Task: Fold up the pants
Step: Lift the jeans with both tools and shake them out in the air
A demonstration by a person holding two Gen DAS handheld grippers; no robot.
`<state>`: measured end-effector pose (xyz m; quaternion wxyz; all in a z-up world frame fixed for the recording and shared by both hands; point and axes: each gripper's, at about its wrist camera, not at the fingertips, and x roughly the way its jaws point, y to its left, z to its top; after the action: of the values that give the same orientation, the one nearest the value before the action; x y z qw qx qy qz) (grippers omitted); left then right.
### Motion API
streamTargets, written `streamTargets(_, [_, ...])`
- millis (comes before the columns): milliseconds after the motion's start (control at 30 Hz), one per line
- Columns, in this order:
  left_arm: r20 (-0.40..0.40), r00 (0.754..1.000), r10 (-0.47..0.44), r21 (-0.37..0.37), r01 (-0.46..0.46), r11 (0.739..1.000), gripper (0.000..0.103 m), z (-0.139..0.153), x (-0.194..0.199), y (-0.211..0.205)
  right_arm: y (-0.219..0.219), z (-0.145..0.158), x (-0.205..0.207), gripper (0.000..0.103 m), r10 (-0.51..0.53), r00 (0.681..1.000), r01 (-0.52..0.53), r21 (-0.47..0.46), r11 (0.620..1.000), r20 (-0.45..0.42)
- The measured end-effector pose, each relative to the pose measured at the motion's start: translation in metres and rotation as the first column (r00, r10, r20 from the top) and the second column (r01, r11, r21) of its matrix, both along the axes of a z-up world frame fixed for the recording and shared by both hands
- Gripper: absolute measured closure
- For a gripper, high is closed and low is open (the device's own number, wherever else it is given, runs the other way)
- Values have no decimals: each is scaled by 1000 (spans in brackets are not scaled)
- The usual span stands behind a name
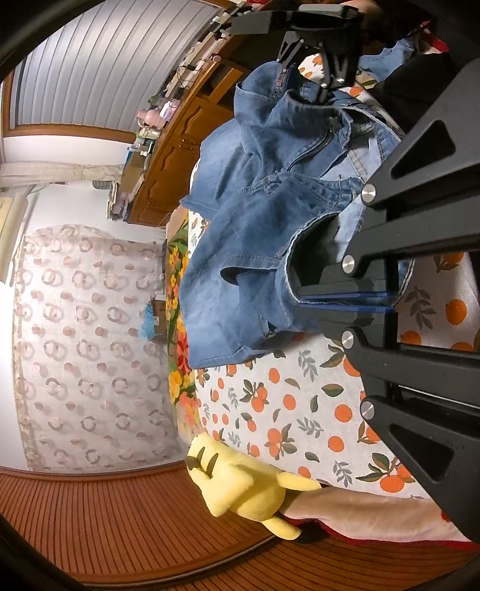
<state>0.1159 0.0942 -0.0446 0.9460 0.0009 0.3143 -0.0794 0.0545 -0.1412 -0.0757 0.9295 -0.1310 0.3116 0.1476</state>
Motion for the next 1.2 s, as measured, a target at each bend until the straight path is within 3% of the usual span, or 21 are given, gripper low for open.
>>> streamTargets(33, [3, 1000, 2, -1, -2, 1000, 100, 0, 0, 3, -6, 2, 3, 39, -10, 1000, 10, 24, 1000, -8])
streamTargets(100, [12, 1000, 8, -1, -8, 1000, 100, 3, -2, 5, -13, 8, 5, 63, -20, 1000, 21, 32, 999, -9])
streamTargets(133, [16, 1000, 7, -3, -7, 1000, 100, 6, -2, 6, -17, 12, 6, 83, -13, 1000, 14, 34, 999, -14])
streamTargets(167, [19, 1000, 6, -3, -6, 1000, 100, 9, -1, 6, -22, 19, 5, 88, -11, 1000, 11, 45, 999, -7])
streamTargets(400, [88, 996, -21, 37, 18, 999, 101, 52, 9, -8, -67, 92, -12, 90, -27, 989, 12, 101, 995, 148])
streamTargets(700, [220, 972, -88, 172, 50, 984, 101, 159, 82, -65, -132, 213, 1, 91, -90, 944, 59, 107, 992, 318])
streamTargets(1000, [315, 941, -125, 274, 36, 961, 101, 254, 172, -138, -193, 289, 15, 91, -210, 884, 178, 114, 977, 418])
streamTargets(1200, [338, 927, -162, 259, 74, 963, 101, 294, 218, -173, -208, 328, 6, 91, -274, 834, 259, 98, 961, 479])
